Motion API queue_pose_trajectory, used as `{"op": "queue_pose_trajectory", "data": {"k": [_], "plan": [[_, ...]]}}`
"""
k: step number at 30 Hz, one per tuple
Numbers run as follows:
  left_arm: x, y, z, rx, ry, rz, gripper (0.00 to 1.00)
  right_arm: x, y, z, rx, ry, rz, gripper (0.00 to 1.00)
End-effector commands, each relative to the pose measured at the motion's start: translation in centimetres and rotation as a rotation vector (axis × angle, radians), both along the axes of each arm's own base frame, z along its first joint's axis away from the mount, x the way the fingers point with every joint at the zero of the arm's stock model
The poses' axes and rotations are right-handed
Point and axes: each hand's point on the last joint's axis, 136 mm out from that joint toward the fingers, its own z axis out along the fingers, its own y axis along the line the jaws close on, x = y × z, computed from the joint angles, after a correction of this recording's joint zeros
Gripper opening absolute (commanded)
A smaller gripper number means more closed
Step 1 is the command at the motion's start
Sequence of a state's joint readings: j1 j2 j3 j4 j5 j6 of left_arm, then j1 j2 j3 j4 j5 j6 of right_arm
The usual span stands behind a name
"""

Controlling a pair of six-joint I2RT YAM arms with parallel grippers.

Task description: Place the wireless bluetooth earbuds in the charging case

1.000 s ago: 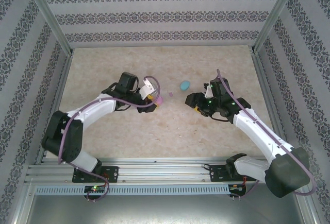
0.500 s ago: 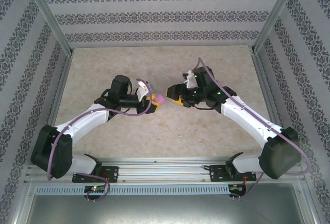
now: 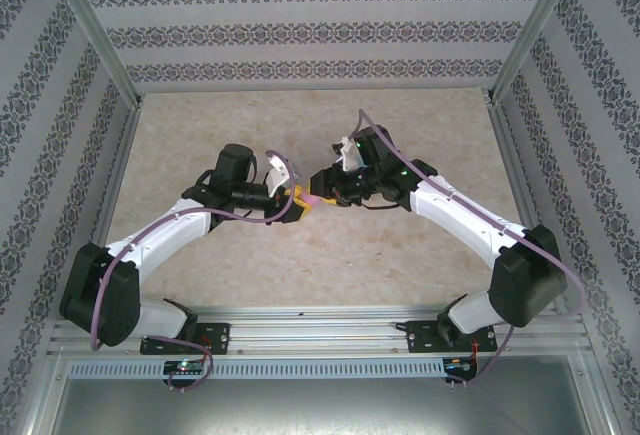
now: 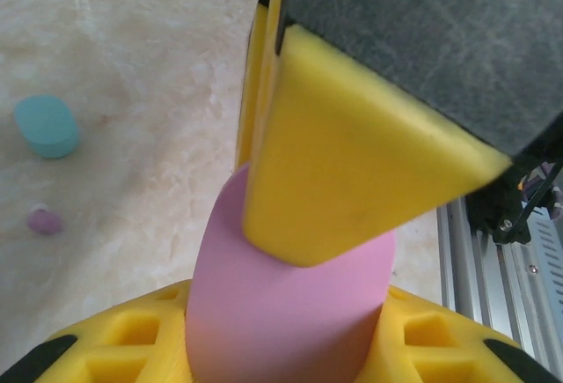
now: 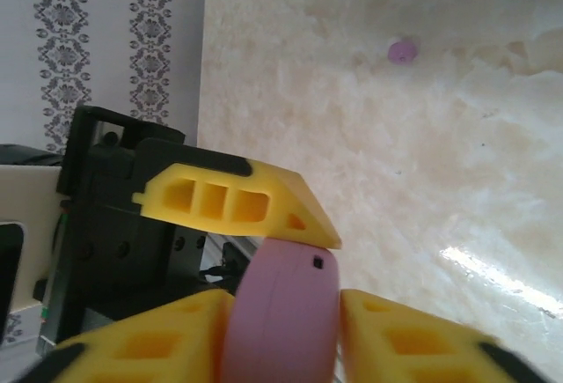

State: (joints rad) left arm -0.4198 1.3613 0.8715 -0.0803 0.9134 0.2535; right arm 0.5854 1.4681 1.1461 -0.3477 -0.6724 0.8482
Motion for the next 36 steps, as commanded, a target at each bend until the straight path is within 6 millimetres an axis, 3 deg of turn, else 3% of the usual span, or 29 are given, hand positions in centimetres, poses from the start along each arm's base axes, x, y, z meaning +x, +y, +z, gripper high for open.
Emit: {"op": "queue_pose_trajectory", "data": {"k": [1,5,13,21,26,31,36], "plan": [[0.0,-0.5,2.5,-0.017,-0.046,-0.019,0.32,-0.3,0.3,0.2,0.011,0.009,0.014,0.2],[1.0,0.1,4.3,0.024,-0.095,0.036,0.45,0.0,-0.1,0.5,0.055,0.029,-0.029,0.16],[1.2,0.5,7.6,0.002,-0.161,0.057,0.72,1.3,-1.7,2.3,0.221,0.077,-0.139,0.13],[0.8,1.0,9.2,-0.123,-0.162,0.064,0.73,1.5,-2.8,4.7,0.325,0.095,-0.141,0.12],[0.7,0.7,9.6,-0.236,-0.234,0.035,0.71,1.6,-2.5,6.7,0.409,0.103,-0.124,0.12],[1.0,0.3,9.4,-0.24,-0.231,0.011,0.71,1.6,-2.2,8.2,0.472,0.107,-0.105,0.12],[1.3,0.0,10.1,-0.277,-0.257,0.004,0.71,1.5,-2.1,8.7,0.494,0.115,-0.095,0.12]]}}
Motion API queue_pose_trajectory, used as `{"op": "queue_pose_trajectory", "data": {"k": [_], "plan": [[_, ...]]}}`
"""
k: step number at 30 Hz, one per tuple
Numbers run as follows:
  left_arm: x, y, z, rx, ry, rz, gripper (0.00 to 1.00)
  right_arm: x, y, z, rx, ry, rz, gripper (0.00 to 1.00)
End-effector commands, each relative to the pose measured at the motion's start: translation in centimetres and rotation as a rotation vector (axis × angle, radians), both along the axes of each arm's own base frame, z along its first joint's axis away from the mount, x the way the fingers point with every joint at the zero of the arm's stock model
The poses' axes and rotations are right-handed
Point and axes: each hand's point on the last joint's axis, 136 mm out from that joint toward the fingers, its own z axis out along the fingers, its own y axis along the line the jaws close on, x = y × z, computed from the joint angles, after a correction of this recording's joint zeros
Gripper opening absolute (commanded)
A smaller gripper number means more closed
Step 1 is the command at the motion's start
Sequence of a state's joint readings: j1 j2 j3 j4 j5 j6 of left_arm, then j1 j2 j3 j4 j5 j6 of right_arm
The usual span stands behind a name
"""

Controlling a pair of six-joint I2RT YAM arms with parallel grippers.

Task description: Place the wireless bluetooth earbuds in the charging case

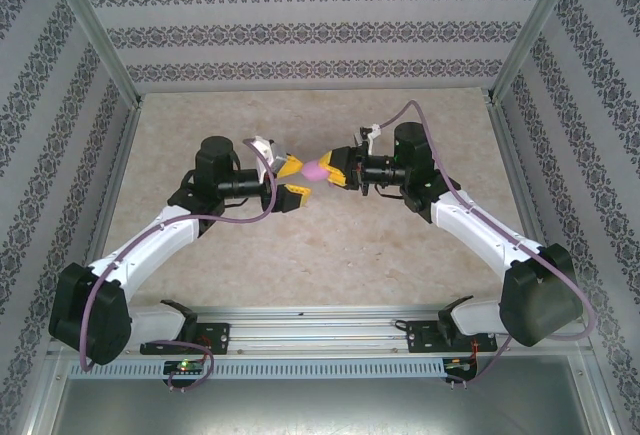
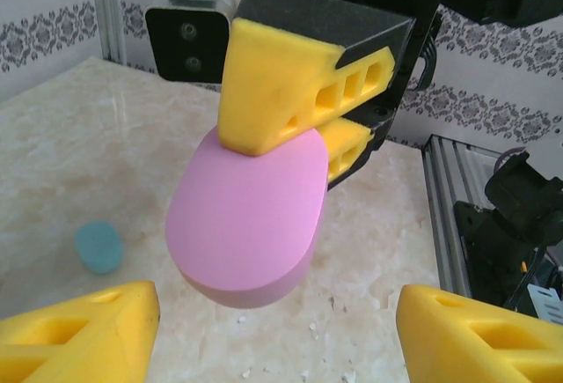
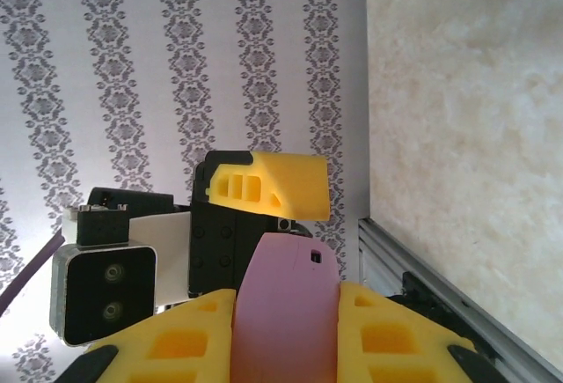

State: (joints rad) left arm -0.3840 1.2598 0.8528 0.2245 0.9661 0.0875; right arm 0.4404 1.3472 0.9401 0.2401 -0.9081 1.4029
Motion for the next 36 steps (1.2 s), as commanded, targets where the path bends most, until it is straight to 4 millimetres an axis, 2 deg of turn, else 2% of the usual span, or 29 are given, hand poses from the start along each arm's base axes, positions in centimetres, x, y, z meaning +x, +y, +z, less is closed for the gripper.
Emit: {"op": "queue_pose_trajectory", "data": {"k": [1,14,21,26,31,36], "plan": [[0.2,-0.4,2.1,-0.066,-0.067,-0.038,0.71,-0.4,0.2,1.7,0.058,-0.028,0.03,0.12],[0.9,-1.3,3.1,-0.135,-0.047,-0.098,0.55,-0.9,0.7,2.5,0.081,-0.032,0.048,0.12],[0.6,-1.2,3.5,-0.154,-0.051,-0.1,0.53,-0.8,0.9,2.4,0.095,-0.023,0.051,0.12],[0.5,-1.4,3.8,-0.165,-0.044,-0.117,0.43,-0.8,0.9,2.2,0.097,-0.017,0.056,0.12],[0.4,-1.3,4.2,-0.176,-0.051,-0.117,0.49,-0.9,0.9,1.7,0.097,-0.004,0.051,0.12],[0.2,-1.3,4.4,-0.179,-0.051,-0.128,0.49,-0.7,0.9,1.7,0.104,-0.003,0.044,0.12]]}}
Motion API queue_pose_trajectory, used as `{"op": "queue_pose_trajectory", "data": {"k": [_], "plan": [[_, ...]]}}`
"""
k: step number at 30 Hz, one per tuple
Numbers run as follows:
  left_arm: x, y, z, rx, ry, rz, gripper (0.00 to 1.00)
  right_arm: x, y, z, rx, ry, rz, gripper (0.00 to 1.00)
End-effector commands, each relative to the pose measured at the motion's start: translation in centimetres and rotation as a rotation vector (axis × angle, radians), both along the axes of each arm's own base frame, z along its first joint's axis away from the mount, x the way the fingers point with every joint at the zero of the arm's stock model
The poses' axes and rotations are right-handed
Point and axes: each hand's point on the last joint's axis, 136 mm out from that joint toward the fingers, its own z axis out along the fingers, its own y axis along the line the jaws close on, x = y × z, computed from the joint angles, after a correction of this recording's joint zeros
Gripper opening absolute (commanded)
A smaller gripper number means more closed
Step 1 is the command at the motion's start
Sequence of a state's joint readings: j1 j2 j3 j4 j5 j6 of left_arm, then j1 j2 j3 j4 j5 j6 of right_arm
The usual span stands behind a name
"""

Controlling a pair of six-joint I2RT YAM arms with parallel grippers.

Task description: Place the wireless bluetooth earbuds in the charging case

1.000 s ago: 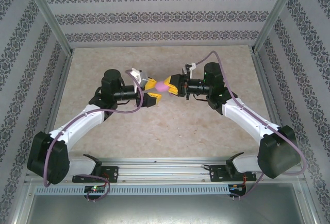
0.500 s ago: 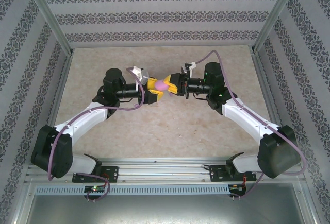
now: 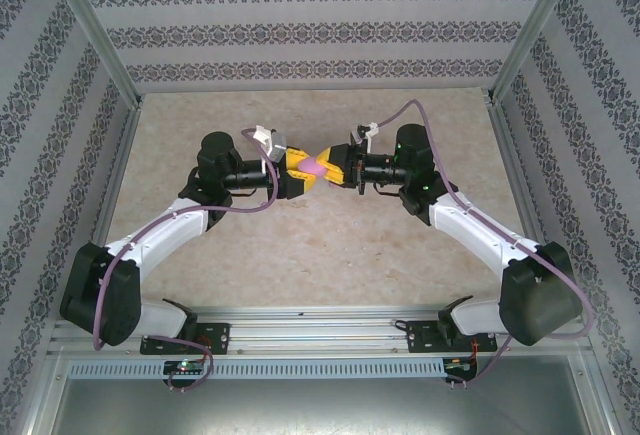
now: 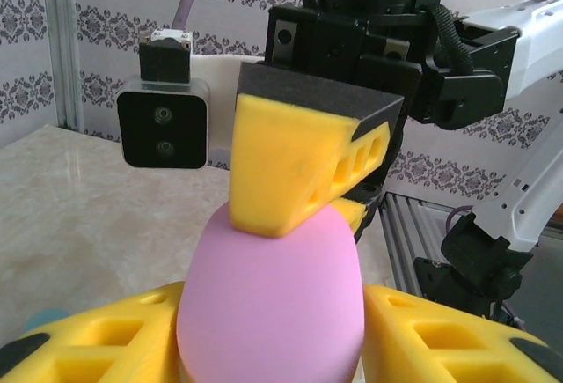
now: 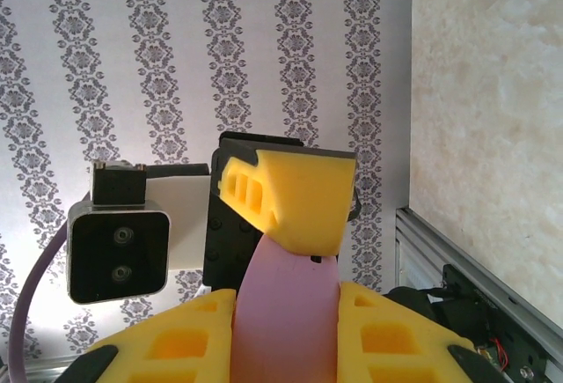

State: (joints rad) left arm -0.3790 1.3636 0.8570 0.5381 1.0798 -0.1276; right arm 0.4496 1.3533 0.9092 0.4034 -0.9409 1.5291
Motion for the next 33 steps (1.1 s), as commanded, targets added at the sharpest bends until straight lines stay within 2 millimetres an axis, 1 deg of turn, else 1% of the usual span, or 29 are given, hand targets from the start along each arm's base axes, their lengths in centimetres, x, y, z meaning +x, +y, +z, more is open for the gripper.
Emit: {"op": "queue_pose_trajectory", "data": {"k": [1,4,6,7,9,12,14,15,17,19,21,23,25,28,29,30,31,33], "plan": [[-0.6,0.0,2.3,-0.037,-0.067,-0.037,0.48,-0.3,0.3,0.3,0.023,-0.015,0.015,0.12],[-0.7,0.0,2.2,-0.028,-0.066,-0.04,0.41,-0.3,0.3,0.5,0.028,-0.016,0.016,0.13],[-0.7,0.0,2.0,-0.018,-0.063,-0.037,0.36,-0.2,0.3,0.5,0.026,-0.017,0.013,0.16],[-0.8,0.1,2.0,-0.014,-0.063,-0.036,0.34,-0.3,0.3,0.4,0.024,-0.017,0.012,0.19],[-0.9,0.1,2.1,0.003,-0.071,-0.034,0.31,-0.3,0.2,0.1,0.01,-0.017,0.009,0.32],[-1.3,0.3,1.7,0.061,-0.072,-0.041,0.29,-0.5,0.2,0.0,-0.019,-0.034,0.014,0.47],[-1.8,0.5,1.5,0.11,-0.069,-0.053,0.29,-1.0,0.3,-0.4,-0.058,-0.044,0.026,0.53],[-2.0,0.6,1.4,0.133,-0.067,-0.062,0.29,-1.3,0.4,-0.7,-0.083,-0.046,0.036,0.54],[-2.5,0.7,1.3,0.17,-0.062,-0.076,0.29,-1.7,0.7,-0.9,-0.106,-0.045,0.056,0.54],[-2.7,0.9,1.3,0.198,-0.062,-0.086,0.29,-1.8,1.0,-0.8,-0.099,-0.046,0.068,0.5],[-2.9,1.0,1.3,0.218,-0.058,-0.09,0.29,-1.7,1.3,-0.8,-0.089,-0.042,0.071,0.4],[-2.8,1.0,1.3,0.23,-0.055,-0.084,0.29,-1.6,1.6,-0.5,-0.072,-0.045,0.078,0.35],[-2.6,1.0,1.5,0.234,-0.052,-0.073,0.3,-1.8,2.0,0.0,-0.058,-0.051,0.092,0.35],[-2.3,1.1,1.4,0.244,-0.044,-0.064,0.32,-2.4,2.7,0.3,-0.054,-0.062,0.114,0.47],[-2.2,1.1,1.4,0.249,-0.039,-0.062,0.32,-2.6,2.8,0.3,-0.055,-0.063,0.116,0.48],[-2.2,1.1,1.3,0.251,-0.035,-0.061,0.32,-2.7,2.9,0.3,-0.055,-0.064,0.115,0.48],[-2.1,1.1,1.3,0.253,-0.032,-0.062,0.32,-2.8,3.0,0.2,-0.056,-0.062,0.114,0.44],[-2.0,1.0,1.3,0.252,-0.028,-0.065,0.32,-2.8,3.2,0.3,-0.05,-0.062,0.108,0.34]]}}
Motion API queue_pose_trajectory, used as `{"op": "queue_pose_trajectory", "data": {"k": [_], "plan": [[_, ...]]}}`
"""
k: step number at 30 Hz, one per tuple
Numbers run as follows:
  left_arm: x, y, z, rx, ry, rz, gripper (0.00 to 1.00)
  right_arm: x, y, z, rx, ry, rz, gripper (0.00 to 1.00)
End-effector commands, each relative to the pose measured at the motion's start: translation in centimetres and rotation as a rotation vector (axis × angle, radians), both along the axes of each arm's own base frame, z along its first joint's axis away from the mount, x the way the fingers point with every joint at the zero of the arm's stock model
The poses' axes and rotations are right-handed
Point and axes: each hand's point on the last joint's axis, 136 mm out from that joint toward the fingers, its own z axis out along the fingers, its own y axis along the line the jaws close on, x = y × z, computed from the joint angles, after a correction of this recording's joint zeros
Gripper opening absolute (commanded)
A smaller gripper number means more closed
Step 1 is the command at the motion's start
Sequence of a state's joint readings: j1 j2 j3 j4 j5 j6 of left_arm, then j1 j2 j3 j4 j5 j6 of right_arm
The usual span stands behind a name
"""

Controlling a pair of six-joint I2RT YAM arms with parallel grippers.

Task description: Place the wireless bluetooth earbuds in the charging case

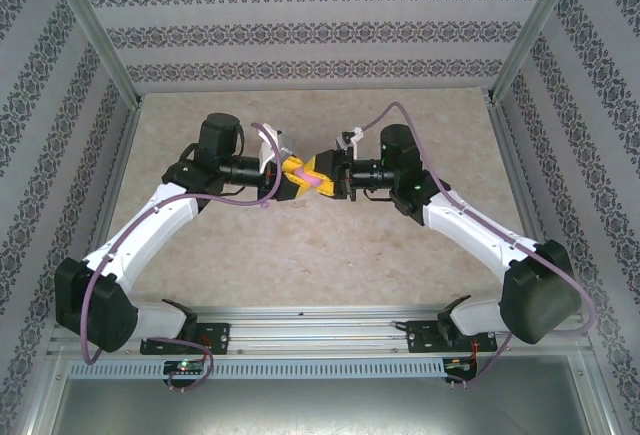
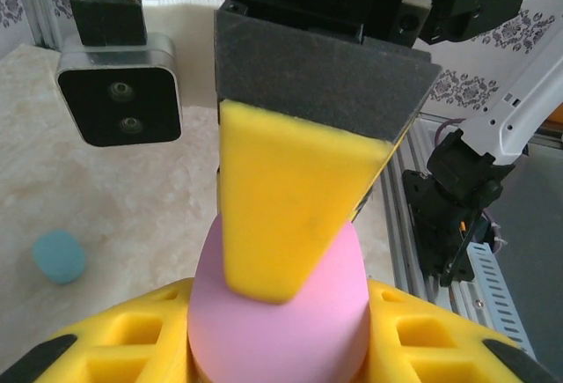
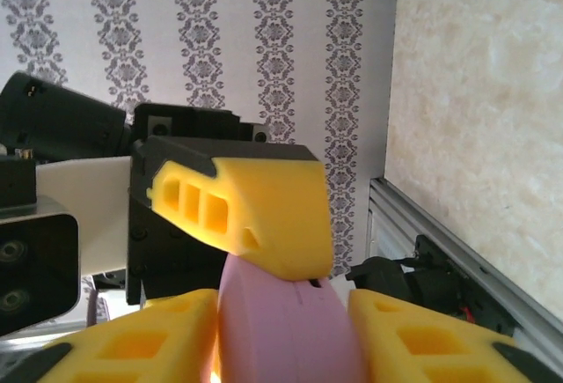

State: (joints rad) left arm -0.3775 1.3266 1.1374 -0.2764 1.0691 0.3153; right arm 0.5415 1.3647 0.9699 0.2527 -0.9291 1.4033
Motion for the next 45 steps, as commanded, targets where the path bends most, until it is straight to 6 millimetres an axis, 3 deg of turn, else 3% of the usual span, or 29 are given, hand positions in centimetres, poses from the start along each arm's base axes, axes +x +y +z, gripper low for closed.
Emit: {"op": "queue_pose_trajectory", "data": {"k": [1,3,6,8,11,15,36,45], "plan": [[0.1,0.0,1.5,-0.008,-0.059,-0.012,0.32,-0.3,0.5,0.8,0.022,-0.024,0.007,0.29],[0.2,0.1,1.5,-0.007,-0.064,-0.006,0.37,0.1,0.4,0.8,0.038,-0.013,-0.018,0.22],[0.9,0.5,2.0,-0.033,-0.05,0.045,0.66,0.9,0.0,1.4,0.09,0.002,-0.056,0.19],[1.4,1.0,2.7,-0.095,-0.025,0.076,0.77,1.4,-0.2,1.8,0.118,0.005,-0.075,0.18],[2.3,2.3,4.0,-0.227,0.008,0.106,0.73,1.5,-0.4,2.5,0.142,0.002,-0.081,0.18],[2.5,3.0,4.3,-0.293,0.024,0.081,0.67,1.4,-0.4,3.6,0.162,-0.007,-0.066,0.18],[1.5,1.3,3.6,-0.255,-0.017,-0.002,0.64,1.4,0.4,4.2,0.174,-0.007,-0.044,0.18],[1.3,0.8,2.9,-0.247,-0.007,-0.015,0.68,1.6,0.6,4.3,0.176,-0.006,-0.041,0.18]]}}
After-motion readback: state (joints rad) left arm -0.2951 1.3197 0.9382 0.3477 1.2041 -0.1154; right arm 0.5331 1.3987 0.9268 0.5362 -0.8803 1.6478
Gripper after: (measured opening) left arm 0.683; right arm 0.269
